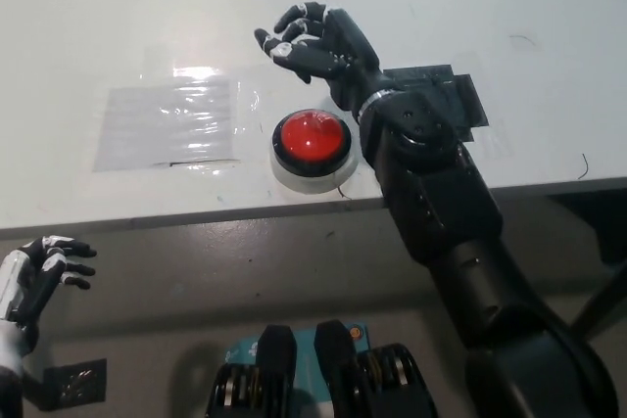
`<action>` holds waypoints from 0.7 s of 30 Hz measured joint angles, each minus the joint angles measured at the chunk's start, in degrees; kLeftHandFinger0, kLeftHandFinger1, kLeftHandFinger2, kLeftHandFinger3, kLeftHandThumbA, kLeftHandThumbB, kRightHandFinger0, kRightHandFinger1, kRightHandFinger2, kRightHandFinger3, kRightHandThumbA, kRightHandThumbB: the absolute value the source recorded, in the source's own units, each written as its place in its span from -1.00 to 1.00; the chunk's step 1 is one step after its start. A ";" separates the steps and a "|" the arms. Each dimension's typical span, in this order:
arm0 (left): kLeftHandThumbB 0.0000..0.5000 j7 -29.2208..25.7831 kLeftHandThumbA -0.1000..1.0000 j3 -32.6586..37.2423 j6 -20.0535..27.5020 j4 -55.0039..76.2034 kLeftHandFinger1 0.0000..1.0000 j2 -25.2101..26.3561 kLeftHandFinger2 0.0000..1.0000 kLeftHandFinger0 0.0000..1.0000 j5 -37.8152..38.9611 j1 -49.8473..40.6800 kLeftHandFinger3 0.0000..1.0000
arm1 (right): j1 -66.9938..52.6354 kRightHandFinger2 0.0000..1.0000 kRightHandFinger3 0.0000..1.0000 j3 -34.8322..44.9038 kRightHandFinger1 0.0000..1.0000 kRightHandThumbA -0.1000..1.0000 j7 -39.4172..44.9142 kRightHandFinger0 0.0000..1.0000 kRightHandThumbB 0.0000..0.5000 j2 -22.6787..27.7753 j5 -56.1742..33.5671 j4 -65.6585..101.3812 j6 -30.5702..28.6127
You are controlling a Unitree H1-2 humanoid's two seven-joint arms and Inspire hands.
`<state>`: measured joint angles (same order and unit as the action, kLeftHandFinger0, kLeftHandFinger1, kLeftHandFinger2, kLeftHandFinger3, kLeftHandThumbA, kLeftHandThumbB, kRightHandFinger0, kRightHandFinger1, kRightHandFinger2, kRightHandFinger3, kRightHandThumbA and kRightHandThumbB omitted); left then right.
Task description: The robot uses its right hand to make a fist and press the red button kept in the middle of the desk
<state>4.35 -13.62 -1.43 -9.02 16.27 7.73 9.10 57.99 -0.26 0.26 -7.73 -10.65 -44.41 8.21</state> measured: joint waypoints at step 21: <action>-0.92 0.86 0.25 -0.15 -0.06 -0.19 -0.02 0.41 0.12 -0.03 0.25 2.54 0.06 | -4.94 -0.53 -0.46 1.55 -1.00 0.13 0.53 -1.00 -0.87 -3.01 0.21 -3.89 -3.27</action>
<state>5.21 -13.77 -1.48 -9.21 16.68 7.98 11.65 53.05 1.29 0.79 -10.74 -10.44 -48.30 4.94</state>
